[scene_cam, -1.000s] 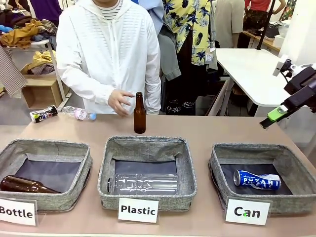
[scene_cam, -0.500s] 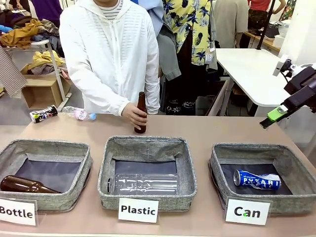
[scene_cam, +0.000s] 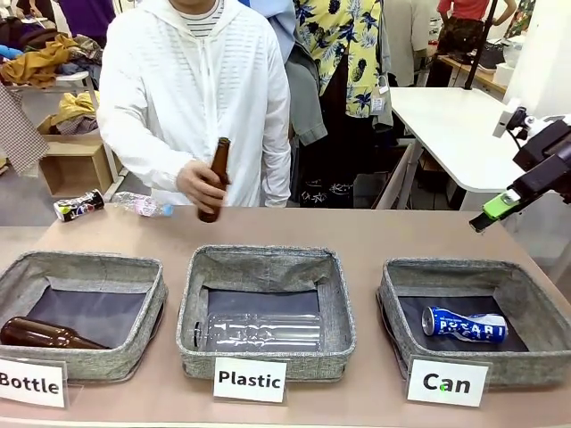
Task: Sort the can waste into the basket.
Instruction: Pick up the can waste from the table and place it in the right Fabric basket.
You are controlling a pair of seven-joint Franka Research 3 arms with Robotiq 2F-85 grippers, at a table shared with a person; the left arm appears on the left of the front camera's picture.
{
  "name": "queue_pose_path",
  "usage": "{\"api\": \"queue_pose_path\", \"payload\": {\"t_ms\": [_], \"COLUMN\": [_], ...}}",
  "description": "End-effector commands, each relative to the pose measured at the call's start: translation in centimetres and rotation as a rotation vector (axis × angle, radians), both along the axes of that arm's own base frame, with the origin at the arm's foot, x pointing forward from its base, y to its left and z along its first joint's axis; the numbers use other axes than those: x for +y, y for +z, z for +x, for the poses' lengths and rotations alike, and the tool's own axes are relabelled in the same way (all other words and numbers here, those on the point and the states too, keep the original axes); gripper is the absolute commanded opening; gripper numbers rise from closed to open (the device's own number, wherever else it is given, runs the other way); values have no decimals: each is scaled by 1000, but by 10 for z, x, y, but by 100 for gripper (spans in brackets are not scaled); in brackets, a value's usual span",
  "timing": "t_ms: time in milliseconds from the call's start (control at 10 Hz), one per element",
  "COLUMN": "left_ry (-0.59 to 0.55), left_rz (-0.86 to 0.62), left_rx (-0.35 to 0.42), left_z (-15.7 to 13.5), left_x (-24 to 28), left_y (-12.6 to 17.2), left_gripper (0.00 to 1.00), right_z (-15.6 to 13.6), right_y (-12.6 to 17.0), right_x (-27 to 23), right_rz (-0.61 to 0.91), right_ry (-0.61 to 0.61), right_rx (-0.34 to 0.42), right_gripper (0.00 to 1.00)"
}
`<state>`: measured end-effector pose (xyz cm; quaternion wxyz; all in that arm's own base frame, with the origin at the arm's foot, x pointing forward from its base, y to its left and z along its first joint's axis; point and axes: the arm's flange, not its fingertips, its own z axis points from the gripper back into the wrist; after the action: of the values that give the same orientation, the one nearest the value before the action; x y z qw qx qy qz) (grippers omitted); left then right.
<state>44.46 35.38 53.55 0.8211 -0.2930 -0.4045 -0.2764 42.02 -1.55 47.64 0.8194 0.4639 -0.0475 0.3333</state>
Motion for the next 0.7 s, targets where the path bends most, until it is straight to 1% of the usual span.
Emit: {"api": "queue_pose_path", "payload": {"t_ms": [0, 100, 200, 300, 400, 500, 600], "left_ry": [-96, -80, -61, -64, -74, -93, -43], "left_rz": [78, 87, 53, -18, -58, -89, -107], "left_rx": [99, 131, 128, 70, 9, -24, -19], "left_z": [40, 44, 24, -17, -65, -100, -126], "left_x": [-23, -18, 13, 50, 78, 93, 103], "left_y": [12, 21, 40, 63, 79, 83, 77], "left_gripper": [100, 100, 100, 100, 100, 100, 100], "right_z": [-2, -2, -2, -2, -2, -2, -2], "right_y": [-2, -2, -2, -2, -2, -2, -2], "right_x": [0, 0, 0, 0, 0, 0, 0], "right_rz": [-1, -1, -1, -1, -1, -1, -1], "right_ry": [2, 2, 2, 2, 2, 2, 2], "right_rx": [-25, -25, -25, -25, -25, -25, -25], "right_gripper": [100, 100, 100, 100, 100, 100, 100]}}
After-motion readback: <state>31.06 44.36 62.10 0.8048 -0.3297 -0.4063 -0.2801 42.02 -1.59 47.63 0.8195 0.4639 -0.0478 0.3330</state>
